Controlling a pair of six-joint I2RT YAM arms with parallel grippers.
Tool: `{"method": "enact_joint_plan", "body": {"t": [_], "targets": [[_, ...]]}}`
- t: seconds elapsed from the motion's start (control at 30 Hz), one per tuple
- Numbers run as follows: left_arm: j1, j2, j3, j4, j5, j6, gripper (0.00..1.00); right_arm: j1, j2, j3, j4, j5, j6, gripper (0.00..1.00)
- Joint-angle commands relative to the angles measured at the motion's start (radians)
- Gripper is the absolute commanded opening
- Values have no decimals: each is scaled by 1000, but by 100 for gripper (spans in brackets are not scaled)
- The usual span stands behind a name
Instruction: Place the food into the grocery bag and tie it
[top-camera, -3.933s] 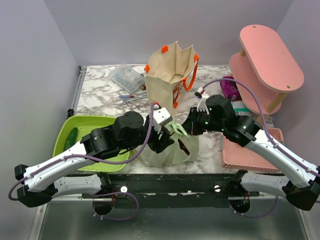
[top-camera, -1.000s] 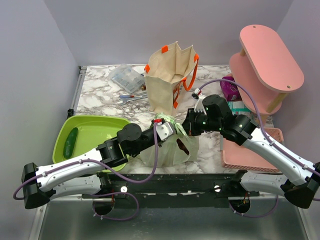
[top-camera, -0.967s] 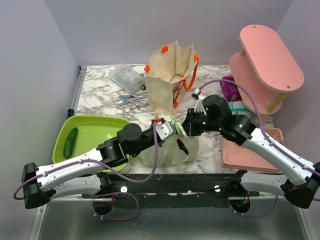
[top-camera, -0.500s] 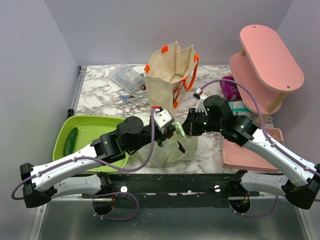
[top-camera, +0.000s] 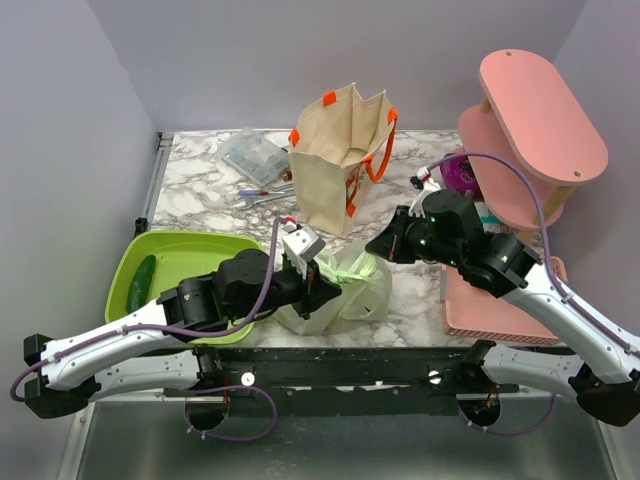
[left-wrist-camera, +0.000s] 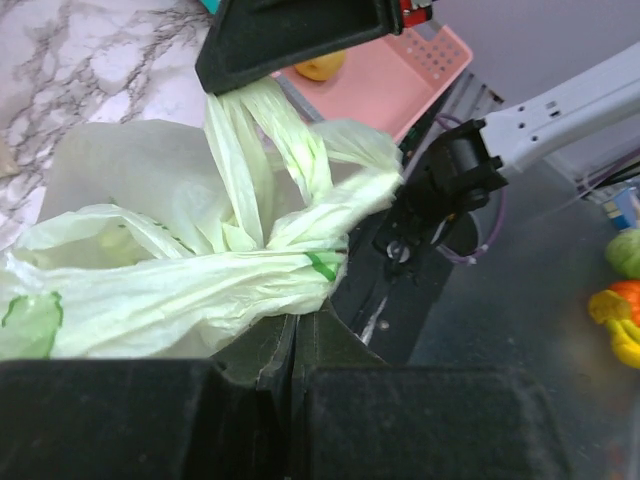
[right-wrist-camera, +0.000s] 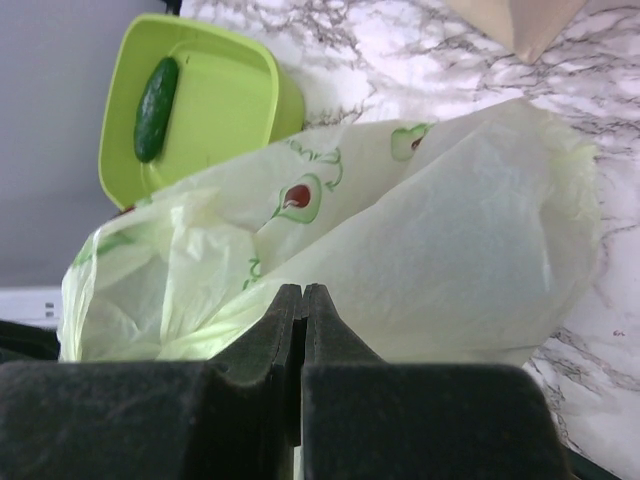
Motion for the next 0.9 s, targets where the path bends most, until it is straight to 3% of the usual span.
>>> {"method": "enact_joint_plan", "body": {"t": [0.0,0.23,0.53,0.73,0.87], "targets": [[-40,-56,-12,-49,64,-104,0,-2,-28,23,-2,172,58,1],[-62,-133,-89,-118,64,-165,0,-2,-83,-70,27,353,233,1],[-70,-262,-250,-121,99,-288,0,-32,-81,-205,162,430,314,1],[-83,-308,-298,-138,119,-345,0,-222,-36,-244,297,212,271,1],[-88,-305,-292,-129,113,-342,0,-245,-10,-219,392,-35,141,1]]}}
